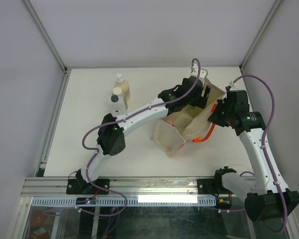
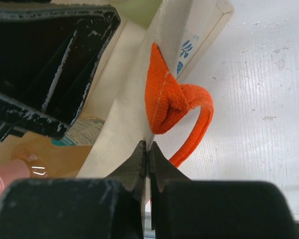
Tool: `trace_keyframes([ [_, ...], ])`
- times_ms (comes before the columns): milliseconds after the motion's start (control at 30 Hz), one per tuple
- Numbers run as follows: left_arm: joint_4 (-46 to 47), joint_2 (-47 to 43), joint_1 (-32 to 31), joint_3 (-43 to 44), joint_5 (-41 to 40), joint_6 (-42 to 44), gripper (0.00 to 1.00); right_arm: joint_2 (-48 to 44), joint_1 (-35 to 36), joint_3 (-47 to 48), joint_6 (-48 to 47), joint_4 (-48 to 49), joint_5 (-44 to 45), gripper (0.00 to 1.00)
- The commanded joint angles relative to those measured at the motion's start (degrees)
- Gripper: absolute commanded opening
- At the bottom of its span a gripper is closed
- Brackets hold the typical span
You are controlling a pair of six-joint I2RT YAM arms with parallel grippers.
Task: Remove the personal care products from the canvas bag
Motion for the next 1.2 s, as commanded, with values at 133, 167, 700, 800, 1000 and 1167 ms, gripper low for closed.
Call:
trace_keyframes([
  [133,4.58,3.88,0.12,5.56,-0.9,6.89,0.72,-1.54,-0.12,3.48,0.26,-2.98,-2.26,0.0],
  [167,4.65,4.5,0.12,6.16,-0.73,7.57,0.72,-1.8,-0.06,3.36,0.42,-3.22,-2.58,0.0],
  [700,9.56,9.67,0.21,9.26,-2.21,13.55,0.59,-3.28,0.03,1.11,0.27,-4.16,-5.47,0.0],
  [800,10.63,10.1,0.21,9.29,-1.26,13.81,0.58,-3.29,-0.04,1.18,0.1,-4.21,-5.3,0.0],
  [1000,12.78,11.15,0.21,9.73,0.54,14.09,0.55,-2.9,-0.03,1.86,-0.09,-4.28,-5.06,0.0],
  [1167,12.78,10.89,0.2,10.21,2.45,14.76,0.35,-2.75,0.01,2.17,-0.07,-4.18,-4.62,0.0],
])
